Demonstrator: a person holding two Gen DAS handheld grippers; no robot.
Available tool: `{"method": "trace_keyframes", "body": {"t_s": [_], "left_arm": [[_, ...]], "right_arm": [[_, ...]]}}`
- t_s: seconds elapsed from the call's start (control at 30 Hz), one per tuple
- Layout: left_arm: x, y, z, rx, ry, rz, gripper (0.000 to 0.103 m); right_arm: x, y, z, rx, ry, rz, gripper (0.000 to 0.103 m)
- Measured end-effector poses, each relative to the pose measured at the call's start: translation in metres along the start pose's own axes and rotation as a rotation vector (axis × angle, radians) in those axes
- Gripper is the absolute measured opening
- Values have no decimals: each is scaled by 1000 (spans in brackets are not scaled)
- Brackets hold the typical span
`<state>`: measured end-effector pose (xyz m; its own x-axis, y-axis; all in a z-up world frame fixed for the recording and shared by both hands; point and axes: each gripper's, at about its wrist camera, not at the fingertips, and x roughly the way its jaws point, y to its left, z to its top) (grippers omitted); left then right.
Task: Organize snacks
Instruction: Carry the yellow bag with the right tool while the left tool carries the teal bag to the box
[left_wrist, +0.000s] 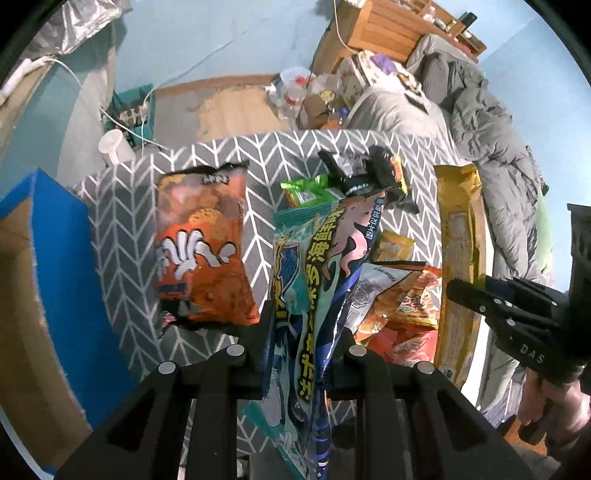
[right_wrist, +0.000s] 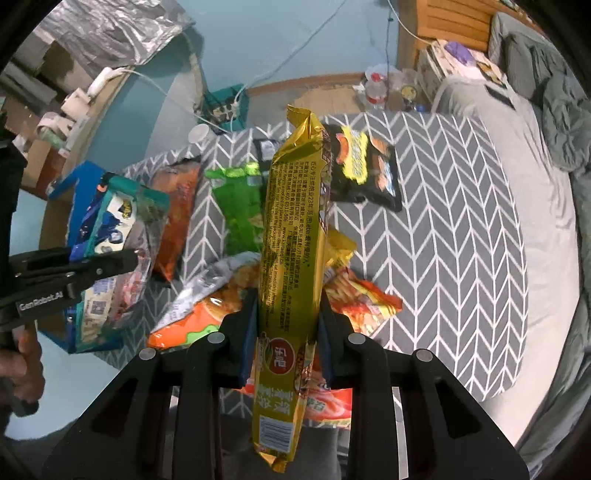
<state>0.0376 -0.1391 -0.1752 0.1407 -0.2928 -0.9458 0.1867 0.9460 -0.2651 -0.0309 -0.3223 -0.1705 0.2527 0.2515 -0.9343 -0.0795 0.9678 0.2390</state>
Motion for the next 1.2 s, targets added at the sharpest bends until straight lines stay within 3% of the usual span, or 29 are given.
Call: {"method": "trace_keyframes", "body": {"t_s": [0.5,0.87,1.2], "left_arm": [[-50,48,-7,-99,-128,25,21],[-89,99,-19,-194,-207,80,21],[-120,149,-51,-290,-251,123,21]], "right_arm": [[7,64,45,-170,-29,44,26],[13,140,76,-329,-39,120,26],[19,225,90,-472,-28,193,27]]}}
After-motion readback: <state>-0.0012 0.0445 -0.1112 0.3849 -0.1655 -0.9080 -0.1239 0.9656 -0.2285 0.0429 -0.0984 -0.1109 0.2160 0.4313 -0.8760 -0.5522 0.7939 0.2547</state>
